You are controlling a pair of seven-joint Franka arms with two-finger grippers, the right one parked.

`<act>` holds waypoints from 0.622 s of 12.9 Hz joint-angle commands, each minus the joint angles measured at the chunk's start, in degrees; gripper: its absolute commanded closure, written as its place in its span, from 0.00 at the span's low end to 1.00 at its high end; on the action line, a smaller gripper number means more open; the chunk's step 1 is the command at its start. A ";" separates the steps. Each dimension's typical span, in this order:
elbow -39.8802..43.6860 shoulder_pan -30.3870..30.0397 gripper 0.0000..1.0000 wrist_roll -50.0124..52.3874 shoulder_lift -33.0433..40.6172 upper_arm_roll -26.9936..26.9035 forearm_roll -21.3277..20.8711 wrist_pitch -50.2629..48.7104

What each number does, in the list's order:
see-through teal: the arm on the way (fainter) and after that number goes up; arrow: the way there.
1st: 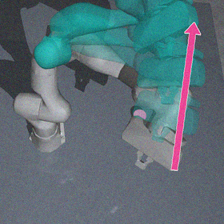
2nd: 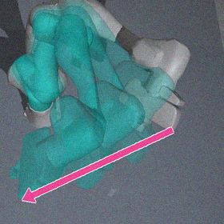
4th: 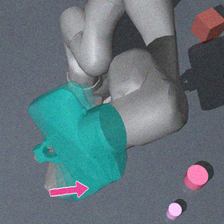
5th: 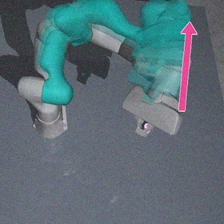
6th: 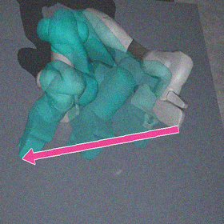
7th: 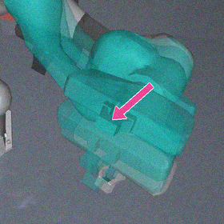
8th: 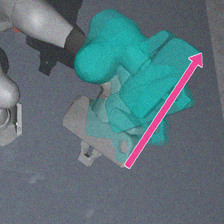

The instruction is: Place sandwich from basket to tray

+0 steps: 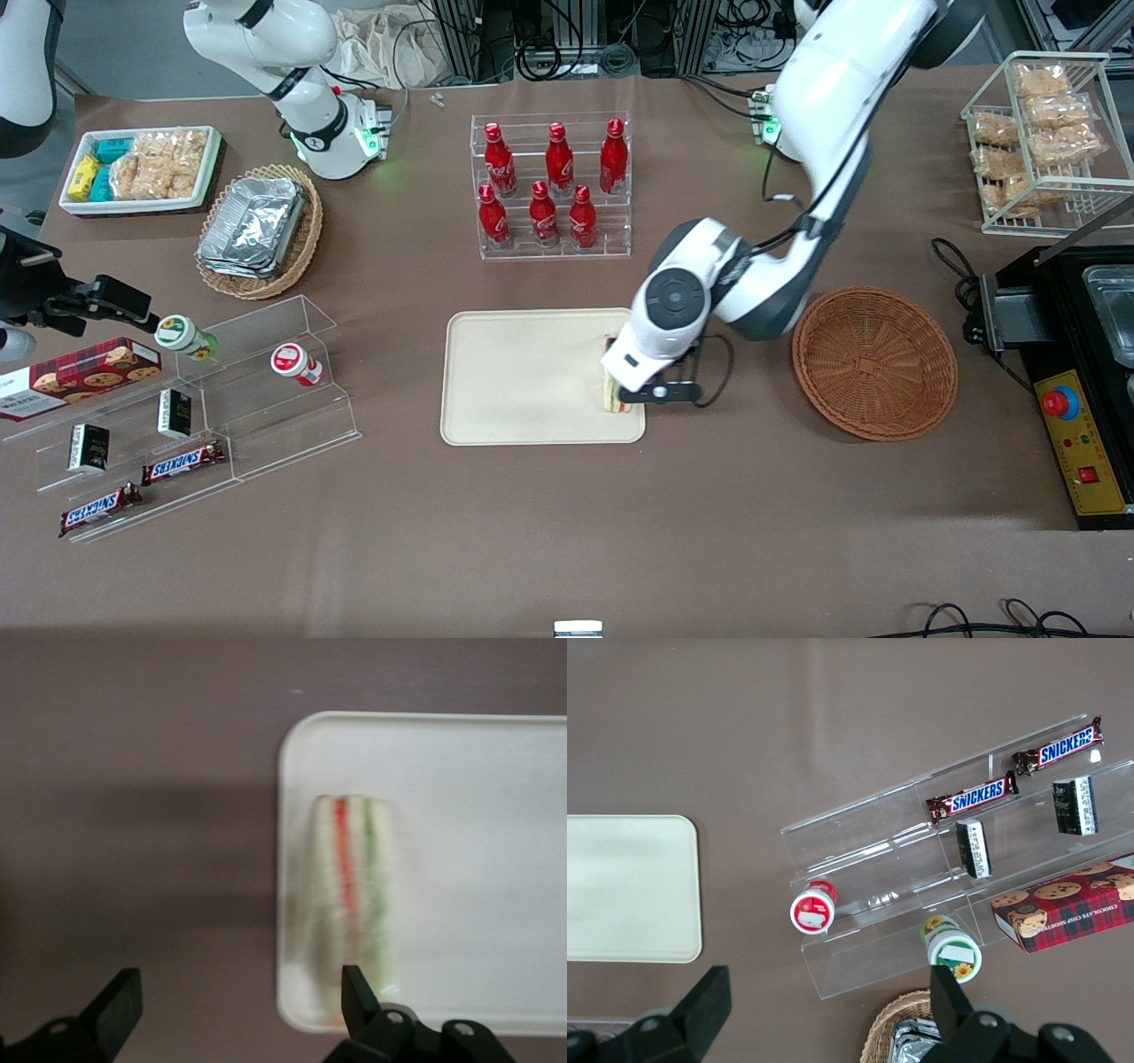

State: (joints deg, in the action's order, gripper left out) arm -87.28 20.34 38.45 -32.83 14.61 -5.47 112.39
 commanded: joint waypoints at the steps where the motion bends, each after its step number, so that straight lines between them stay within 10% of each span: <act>1: -2.28 -6.61 0.00 -6.07 7.32 0.33 0.37 -7.16; 8: -2.02 -20.76 0.00 -28.40 17.79 0.07 -0.50 -19.92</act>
State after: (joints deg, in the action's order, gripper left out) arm -87.57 2.93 15.28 -18.73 14.21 -5.48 94.34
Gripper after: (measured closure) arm 0.000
